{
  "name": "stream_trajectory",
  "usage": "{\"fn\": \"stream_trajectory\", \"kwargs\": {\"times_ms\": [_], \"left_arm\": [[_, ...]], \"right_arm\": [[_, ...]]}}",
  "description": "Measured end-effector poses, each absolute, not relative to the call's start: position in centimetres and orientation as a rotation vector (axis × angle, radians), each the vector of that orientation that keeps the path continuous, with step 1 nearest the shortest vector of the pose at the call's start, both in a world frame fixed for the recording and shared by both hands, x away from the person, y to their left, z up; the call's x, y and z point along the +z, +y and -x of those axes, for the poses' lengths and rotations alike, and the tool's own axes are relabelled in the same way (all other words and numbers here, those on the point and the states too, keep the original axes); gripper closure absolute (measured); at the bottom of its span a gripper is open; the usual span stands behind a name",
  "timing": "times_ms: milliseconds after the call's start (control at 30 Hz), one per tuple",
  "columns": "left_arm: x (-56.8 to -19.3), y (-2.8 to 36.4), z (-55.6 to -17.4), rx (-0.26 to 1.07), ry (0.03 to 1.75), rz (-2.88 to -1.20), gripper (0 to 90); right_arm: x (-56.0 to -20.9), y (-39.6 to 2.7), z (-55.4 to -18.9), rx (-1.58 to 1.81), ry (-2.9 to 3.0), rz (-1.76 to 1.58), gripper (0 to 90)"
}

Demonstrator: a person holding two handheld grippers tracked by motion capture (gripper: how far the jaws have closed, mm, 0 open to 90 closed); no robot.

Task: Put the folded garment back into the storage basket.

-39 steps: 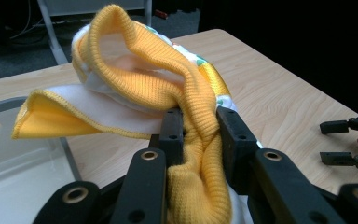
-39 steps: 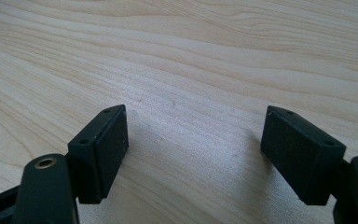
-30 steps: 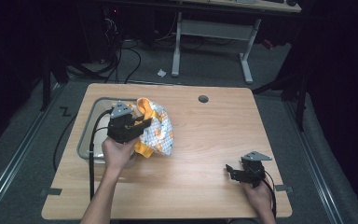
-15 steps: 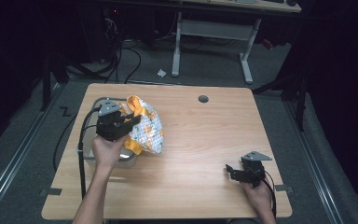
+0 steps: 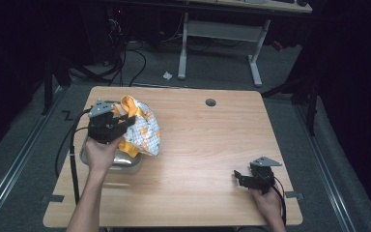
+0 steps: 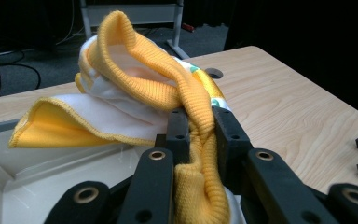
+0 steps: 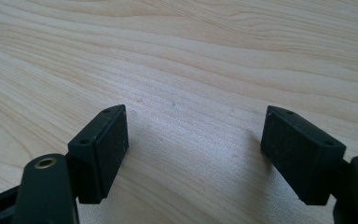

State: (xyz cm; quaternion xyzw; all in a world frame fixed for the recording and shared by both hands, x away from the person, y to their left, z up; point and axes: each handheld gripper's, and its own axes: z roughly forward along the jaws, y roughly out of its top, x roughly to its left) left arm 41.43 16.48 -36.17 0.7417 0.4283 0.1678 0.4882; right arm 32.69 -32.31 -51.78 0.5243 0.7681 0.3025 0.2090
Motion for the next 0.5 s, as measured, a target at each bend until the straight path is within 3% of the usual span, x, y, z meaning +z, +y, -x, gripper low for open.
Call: {"fn": "stream_trajectory", "kwargs": {"times_ms": [500], "left_arm": [[-37.4, 18.4, -42.6, 0.402, 1.102, -1.83, 78.2]], "right_arm": [[-51.8, -32.3, -32.7, 0.841, 2.136, -1.459, 23.5]]}}
